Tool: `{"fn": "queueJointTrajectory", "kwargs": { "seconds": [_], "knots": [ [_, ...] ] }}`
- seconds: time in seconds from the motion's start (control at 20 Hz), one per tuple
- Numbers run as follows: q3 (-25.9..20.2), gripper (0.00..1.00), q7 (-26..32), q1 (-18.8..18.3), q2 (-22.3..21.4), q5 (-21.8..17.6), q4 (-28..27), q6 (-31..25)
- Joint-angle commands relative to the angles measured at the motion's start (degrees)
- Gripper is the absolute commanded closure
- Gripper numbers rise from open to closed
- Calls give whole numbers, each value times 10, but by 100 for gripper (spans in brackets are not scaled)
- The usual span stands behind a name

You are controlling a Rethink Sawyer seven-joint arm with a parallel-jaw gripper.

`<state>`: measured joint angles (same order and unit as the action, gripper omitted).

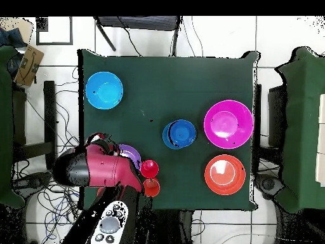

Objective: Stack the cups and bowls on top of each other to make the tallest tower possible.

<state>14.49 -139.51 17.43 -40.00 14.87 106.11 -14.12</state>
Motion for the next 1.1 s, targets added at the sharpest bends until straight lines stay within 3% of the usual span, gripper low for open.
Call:
{"fn": "queueJointTrajectory", "kwargs": {
  "seconds": [0.05, 0.15, 0.4, 1.1],
  "knots": [
    [-110, 0, 56, -6, -10, -70, 50, -76],
    [-98, 0, 50, 6, -3, -82, 40, -85],
    [-118, 0, 49, -4, 22, -106, 39, -68],
    [-116, 0, 29, -8, 3, -151, 32, -72]
  ]
}}
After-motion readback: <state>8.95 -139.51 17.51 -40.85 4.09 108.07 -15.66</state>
